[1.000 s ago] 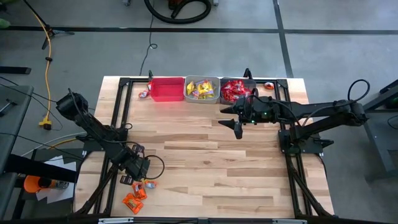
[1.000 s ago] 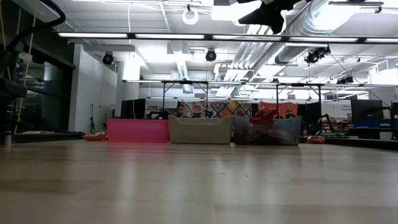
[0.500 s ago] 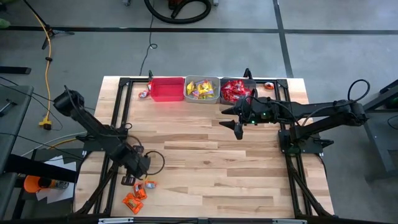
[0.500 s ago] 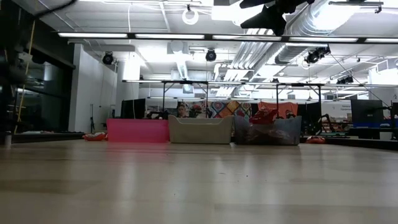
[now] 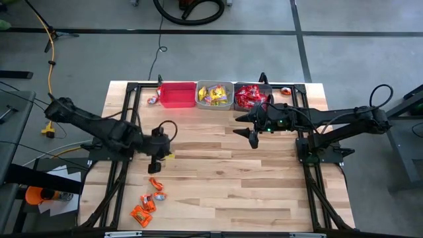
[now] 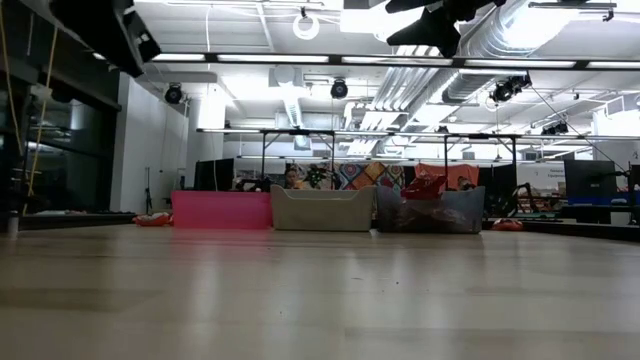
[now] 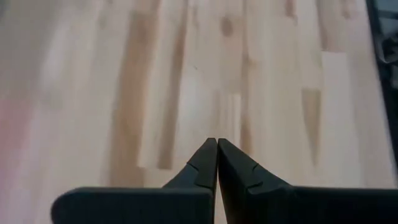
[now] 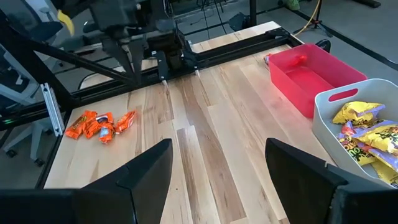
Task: Sort candy
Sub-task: Put the orange candy into the red bin
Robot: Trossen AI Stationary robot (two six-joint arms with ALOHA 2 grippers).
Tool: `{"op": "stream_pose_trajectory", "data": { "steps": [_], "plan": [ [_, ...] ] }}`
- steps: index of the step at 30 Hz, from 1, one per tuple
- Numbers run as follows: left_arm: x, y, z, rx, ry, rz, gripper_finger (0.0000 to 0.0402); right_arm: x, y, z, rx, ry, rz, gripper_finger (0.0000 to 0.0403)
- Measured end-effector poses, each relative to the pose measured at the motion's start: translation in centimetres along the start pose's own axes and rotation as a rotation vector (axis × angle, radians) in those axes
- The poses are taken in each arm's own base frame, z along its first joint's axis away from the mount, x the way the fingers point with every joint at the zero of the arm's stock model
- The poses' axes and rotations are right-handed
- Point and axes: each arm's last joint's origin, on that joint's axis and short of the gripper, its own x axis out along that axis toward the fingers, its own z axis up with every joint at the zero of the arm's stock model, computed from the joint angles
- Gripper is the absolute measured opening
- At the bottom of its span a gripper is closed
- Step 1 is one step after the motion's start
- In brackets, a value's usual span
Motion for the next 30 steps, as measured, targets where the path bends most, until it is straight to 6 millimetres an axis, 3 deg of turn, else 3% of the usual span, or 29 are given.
{"op": "stream_pose_trajectory", "data": {
  "steps": [7,14,21,30],
  "plan": [
    [2.6,-1.4,-2.8,-0.049,0.285,-0.101,0.0027,0.0,0.0,0.0,0.000,0.000,0.000,0.0252],
    [4.7,-3.4,-6.9,0.073,0.457,-0.090,0.0110,0.0,0.0,0.0,-0.002,0.000,0.000,0.0252],
    [6.3,-4.0,-8.3,0.258,0.467,-0.190,0.0186,0.0,-0.1,-0.2,-0.002,0.020,-0.006,0.0252],
    [8.3,-3.5,-9.7,0.300,0.510,-0.178,0.0200,0.0,-0.2,-0.6,0.025,0.059,-0.018,0.0252]
  ]
}}
